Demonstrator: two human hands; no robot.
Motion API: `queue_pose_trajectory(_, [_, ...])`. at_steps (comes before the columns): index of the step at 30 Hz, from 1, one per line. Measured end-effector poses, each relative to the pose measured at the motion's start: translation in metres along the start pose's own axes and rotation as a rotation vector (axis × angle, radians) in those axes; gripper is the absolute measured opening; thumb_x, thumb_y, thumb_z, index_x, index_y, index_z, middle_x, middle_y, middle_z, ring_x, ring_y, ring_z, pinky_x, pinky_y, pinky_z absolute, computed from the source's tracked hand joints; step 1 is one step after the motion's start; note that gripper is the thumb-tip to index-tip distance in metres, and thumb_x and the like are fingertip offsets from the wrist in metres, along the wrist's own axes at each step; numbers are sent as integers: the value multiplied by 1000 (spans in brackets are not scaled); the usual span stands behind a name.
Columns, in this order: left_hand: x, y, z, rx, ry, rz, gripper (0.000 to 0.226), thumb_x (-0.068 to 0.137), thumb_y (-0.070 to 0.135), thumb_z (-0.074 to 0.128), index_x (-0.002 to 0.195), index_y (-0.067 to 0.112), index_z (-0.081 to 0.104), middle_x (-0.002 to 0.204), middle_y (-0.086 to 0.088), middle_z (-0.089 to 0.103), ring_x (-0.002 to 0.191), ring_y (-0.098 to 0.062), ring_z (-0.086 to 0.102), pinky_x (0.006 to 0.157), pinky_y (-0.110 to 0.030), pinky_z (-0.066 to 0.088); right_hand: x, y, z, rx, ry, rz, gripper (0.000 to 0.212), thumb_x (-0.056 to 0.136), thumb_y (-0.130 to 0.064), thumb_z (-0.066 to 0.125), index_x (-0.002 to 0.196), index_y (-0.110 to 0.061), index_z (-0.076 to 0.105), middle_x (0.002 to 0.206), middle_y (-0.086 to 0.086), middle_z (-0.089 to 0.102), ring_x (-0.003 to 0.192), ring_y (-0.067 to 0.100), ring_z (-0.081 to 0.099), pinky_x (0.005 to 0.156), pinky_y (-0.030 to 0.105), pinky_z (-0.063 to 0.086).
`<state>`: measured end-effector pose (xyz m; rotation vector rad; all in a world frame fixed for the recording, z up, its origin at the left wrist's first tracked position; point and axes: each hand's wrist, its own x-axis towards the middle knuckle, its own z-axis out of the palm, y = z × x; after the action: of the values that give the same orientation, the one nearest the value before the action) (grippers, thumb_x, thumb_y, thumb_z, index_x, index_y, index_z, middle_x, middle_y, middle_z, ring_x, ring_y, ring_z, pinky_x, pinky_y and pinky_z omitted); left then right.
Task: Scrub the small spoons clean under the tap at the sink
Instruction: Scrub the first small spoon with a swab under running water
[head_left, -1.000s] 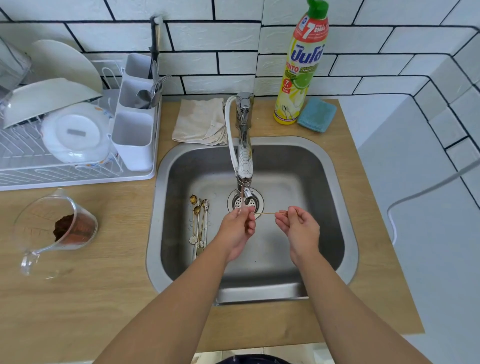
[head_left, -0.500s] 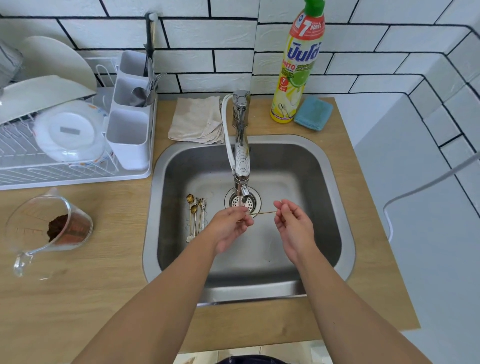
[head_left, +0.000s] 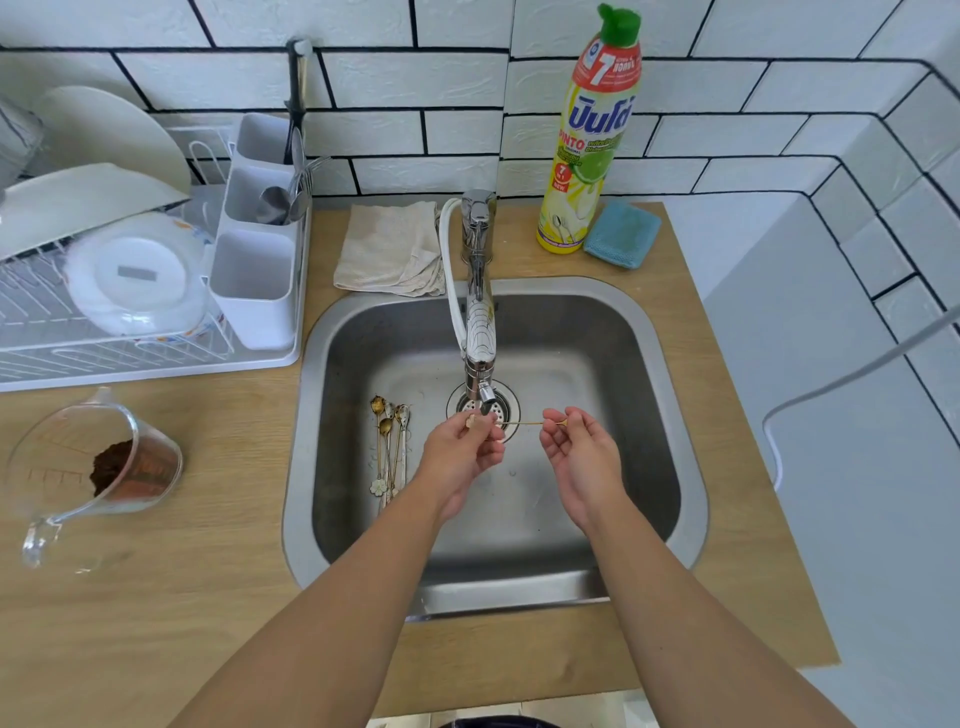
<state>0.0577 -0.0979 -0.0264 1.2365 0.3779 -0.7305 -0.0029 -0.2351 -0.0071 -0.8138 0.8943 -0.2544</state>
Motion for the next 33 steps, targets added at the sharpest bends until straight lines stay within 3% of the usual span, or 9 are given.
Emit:
queue_pose_trajectory(4, [1, 2, 1, -2, 79, 8, 27, 99, 28, 60, 94, 3, 68, 66, -5, 65, 52, -9, 58, 49, -18, 50, 1, 4, 1, -18, -28, 9, 15, 110, -12, 43, 105, -9, 57, 96, 12, 71, 75, 13, 66, 73, 23, 59])
queue_pose_trajectory(8, [-3, 4, -1, -100, -77, -30, 26, 104, 19, 47, 114, -1, 60, 94, -14, 73, 80, -18, 75, 69, -21, 58, 4, 4, -1, 35, -17, -1, 13, 111, -13, 42, 114, -7, 54, 103, 12, 72, 78, 12, 67, 78, 23, 58])
queue_pose_trajectory(10, [-6, 5, -4, 25, -90, -47, 23, 104, 24, 50, 114, 6, 62, 97, -9, 76, 78, -17, 75, 66, -25, 58, 5, 5, -1, 31, -3, -6, 11, 109, -10, 47, 116, -7, 54, 103, 11, 73, 75, 10, 67, 76, 22, 59])
queue_pose_trajectory(14, [-7, 1, -14, 188, 138, 31, 16, 100, 27, 57, 100, 14, 66, 80, 0, 75, 52, -8, 60, 52, -19, 46, 1, 22, 14, -72, 20, 61, 11, 99, -7, 64, 109, -9, 63, 95, 4, 74, 73, 6, 63, 66, 18, 52])
queue_pose_trajectory(18, [-10, -2, -32, 328, 245, 113, 16, 96, 25, 63, 88, 16, 71, 70, 3, 70, 52, -6, 50, 52, -22, 44, -12, 56, 42, -311, -46, 102, 12, 90, -10, 75, 102, -9, 72, 82, -2, 73, 74, 8, 65, 66, 19, 47])
queue_pose_trajectory(21, [-11, 4, -39, 280, 241, 117, 15, 96, 21, 63, 90, 11, 73, 66, 1, 67, 50, -6, 52, 51, -21, 47, -16, 69, 54, -338, -68, 101, 4, 91, -9, 74, 95, -12, 74, 87, -1, 77, 87, 15, 71, 79, 23, 55])
queue_pose_trajectory(25, [-15, 5, -47, 238, 198, 59, 14, 96, 20, 64, 91, 8, 71, 71, -4, 72, 54, -7, 58, 56, -21, 52, -7, 60, 49, -270, -1, 70, 11, 95, -16, 71, 97, -7, 79, 87, -5, 75, 80, 9, 61, 64, 13, 47])
queue_pose_trajectory(28, [-20, 1, -44, 169, 215, 12, 14, 96, 19, 65, 90, 7, 71, 71, -4, 73, 56, -7, 61, 56, -19, 53, -8, 64, 47, -227, 73, 74, 14, 97, -20, 70, 99, -9, 79, 83, -9, 74, 73, 6, 54, 65, 17, 43])
queue_pose_trajectory(33, [-23, 2, -52, 44, 239, -45, 15, 96, 16, 64, 90, 3, 69, 70, -7, 69, 51, -6, 59, 52, -17, 54, -16, 70, 48, -421, -120, 150, 6, 90, -13, 77, 95, -16, 77, 91, -4, 76, 81, 7, 63, 72, 19, 46])
